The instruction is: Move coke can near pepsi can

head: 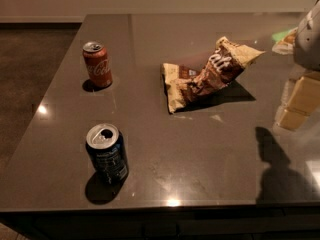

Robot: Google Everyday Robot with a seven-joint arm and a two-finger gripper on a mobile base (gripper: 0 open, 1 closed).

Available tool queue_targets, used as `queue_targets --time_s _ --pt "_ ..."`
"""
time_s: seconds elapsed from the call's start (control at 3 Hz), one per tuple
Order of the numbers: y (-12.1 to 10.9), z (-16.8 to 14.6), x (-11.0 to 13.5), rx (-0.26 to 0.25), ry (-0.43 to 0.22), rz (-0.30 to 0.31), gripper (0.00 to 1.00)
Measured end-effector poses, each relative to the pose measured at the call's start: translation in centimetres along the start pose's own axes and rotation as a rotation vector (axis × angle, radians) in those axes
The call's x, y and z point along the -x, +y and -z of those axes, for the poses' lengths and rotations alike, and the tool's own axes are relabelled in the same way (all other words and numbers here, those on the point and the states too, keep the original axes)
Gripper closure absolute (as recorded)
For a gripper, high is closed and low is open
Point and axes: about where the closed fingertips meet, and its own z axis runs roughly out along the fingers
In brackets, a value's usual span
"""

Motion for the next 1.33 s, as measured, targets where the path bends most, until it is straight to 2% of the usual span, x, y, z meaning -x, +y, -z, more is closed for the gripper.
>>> queue_targets --time_s 0.33,0.67,1.33 --pt "0.0 0.0 0.0 0.0 0.0 0.0 0.0" --pt "-0.8 -0.2 1.3 -0.001 -0.03 -0.005 0.0" --pt "-4.2 -2.5 7.6 -0.011 -0.165 -0.063 0.0"
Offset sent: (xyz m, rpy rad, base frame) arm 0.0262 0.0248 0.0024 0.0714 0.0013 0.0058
